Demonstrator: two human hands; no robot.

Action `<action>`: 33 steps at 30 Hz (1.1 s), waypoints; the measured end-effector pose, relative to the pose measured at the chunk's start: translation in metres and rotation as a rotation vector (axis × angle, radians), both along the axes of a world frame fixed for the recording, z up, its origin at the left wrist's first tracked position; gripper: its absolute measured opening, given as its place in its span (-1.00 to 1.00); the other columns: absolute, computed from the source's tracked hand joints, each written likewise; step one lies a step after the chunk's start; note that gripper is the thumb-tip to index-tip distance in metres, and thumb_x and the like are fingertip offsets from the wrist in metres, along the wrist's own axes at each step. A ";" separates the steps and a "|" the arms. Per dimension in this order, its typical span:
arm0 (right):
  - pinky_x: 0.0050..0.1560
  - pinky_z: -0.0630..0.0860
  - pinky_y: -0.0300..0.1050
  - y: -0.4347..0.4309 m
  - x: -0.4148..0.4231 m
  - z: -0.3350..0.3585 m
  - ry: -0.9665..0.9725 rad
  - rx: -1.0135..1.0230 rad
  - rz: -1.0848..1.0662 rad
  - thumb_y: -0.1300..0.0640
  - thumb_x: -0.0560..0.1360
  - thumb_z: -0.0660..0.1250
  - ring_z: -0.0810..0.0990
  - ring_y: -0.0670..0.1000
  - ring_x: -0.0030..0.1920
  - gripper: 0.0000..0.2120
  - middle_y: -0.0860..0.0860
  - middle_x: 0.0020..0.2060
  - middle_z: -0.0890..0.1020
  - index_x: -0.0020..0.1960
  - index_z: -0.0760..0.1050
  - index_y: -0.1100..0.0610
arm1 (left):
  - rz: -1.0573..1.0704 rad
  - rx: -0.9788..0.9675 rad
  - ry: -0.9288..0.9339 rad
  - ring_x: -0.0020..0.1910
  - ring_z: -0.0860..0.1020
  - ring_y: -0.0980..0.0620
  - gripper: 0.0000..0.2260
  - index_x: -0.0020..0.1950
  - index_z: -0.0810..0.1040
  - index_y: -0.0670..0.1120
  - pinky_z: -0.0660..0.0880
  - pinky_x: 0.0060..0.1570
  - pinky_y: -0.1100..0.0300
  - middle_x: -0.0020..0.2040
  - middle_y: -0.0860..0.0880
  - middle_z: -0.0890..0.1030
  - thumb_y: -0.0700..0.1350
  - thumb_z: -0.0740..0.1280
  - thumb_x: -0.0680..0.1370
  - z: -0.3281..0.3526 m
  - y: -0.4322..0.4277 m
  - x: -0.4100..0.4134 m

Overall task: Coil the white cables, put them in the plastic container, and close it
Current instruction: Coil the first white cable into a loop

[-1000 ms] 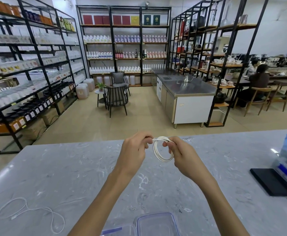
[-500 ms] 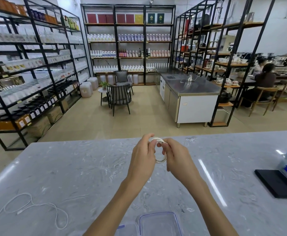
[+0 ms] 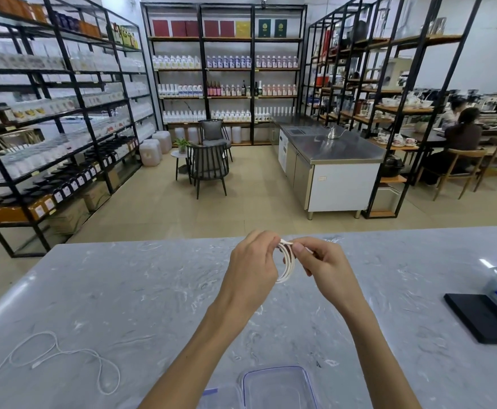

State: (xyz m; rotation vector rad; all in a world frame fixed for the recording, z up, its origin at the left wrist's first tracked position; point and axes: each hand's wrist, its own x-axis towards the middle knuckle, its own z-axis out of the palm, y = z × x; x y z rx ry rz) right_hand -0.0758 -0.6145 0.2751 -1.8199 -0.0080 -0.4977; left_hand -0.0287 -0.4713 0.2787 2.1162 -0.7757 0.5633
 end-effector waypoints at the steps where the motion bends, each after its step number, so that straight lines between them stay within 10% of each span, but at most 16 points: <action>1: -0.35 0.32 -0.46 -0.001 0.000 0.000 -0.011 0.003 -0.011 0.22 0.58 0.28 0.44 -0.21 -0.42 -0.79 -0.16 -0.44 0.60 -0.09 0.69 0.08 | -0.022 0.023 0.004 -0.26 0.40 -0.01 -0.82 -0.08 0.57 -0.18 0.25 -0.26 0.18 -0.22 -0.04 0.51 -0.25 0.19 0.62 0.001 0.001 0.001; 9: -0.02 0.46 -0.16 0.009 0.001 -0.007 0.042 0.000 -0.004 0.19 0.56 0.31 0.55 0.00 0.04 -0.76 0.04 -0.06 0.63 0.04 0.69 -0.08 | -0.109 -0.166 0.258 -0.41 0.31 0.12 -0.74 -0.11 0.52 -0.21 0.23 -0.37 0.23 -0.39 0.07 0.36 -0.13 0.14 0.68 -0.003 -0.001 0.002; 19: -0.09 0.66 -0.10 0.016 -0.001 -0.021 0.286 0.799 0.234 0.42 0.47 0.31 0.72 0.08 -0.12 -0.56 0.22 -0.04 0.71 0.32 0.51 0.18 | -0.067 -0.124 0.170 -0.14 0.51 0.11 -0.80 -0.03 0.59 -0.12 0.41 -0.13 0.30 -0.11 0.03 0.60 -0.23 0.18 0.64 -0.025 -0.001 0.003; 23: 0.07 0.61 0.12 0.003 -0.008 -0.019 0.295 0.905 0.421 0.28 0.47 0.30 0.66 0.20 0.13 -0.55 0.25 0.16 0.64 0.36 0.46 0.11 | -0.034 -0.120 0.100 -0.07 0.51 0.20 -0.79 0.09 0.63 -0.08 0.41 -0.04 0.42 -0.02 0.08 0.62 -0.21 0.20 0.63 -0.027 0.002 0.007; 33: -0.18 0.57 -0.23 0.038 -0.009 -0.016 -0.128 0.254 -0.089 0.22 0.50 0.41 0.65 0.06 -0.19 -0.85 0.06 -0.19 0.69 -0.05 0.60 -0.04 | 0.000 -0.099 0.098 -0.17 0.47 0.21 -0.81 0.03 0.53 -0.06 0.34 -0.17 0.43 -0.11 0.09 0.56 -0.18 0.13 0.66 -0.020 -0.004 0.002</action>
